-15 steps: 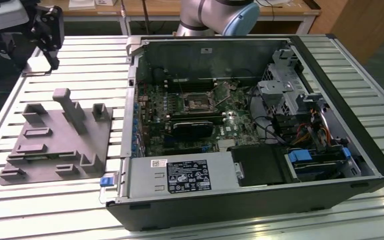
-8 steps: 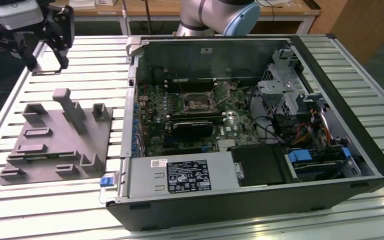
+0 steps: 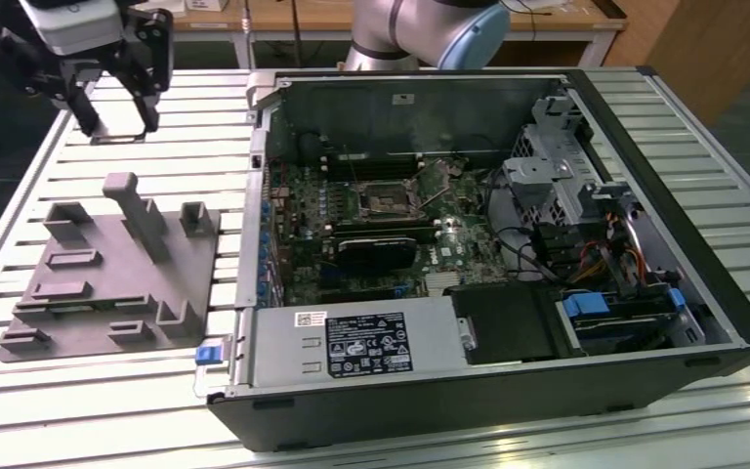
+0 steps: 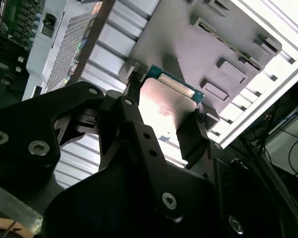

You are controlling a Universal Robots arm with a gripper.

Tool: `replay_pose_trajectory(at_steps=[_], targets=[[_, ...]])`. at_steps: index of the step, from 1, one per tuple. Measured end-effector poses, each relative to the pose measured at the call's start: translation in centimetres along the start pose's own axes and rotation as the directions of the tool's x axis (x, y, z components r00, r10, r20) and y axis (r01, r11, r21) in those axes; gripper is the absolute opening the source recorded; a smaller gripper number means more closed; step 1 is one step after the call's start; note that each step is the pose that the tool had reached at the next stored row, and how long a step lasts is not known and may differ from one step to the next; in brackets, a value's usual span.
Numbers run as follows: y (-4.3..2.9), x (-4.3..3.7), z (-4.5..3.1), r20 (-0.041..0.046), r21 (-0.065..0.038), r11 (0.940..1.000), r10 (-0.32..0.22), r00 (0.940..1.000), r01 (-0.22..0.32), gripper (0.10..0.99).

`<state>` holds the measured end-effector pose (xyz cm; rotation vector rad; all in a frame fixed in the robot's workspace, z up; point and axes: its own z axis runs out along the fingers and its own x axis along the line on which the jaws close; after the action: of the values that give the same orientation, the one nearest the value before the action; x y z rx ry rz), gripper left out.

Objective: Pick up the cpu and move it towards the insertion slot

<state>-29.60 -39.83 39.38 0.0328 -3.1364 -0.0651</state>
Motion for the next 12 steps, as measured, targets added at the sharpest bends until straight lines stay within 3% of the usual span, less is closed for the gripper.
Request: replay_pose_trajectory(at_steps=[12], targets=[[0.67, -3.05, 0.02, -0.0001, 0.000, 1.0000, 0.000, 1.0000, 0.000, 0.545]])
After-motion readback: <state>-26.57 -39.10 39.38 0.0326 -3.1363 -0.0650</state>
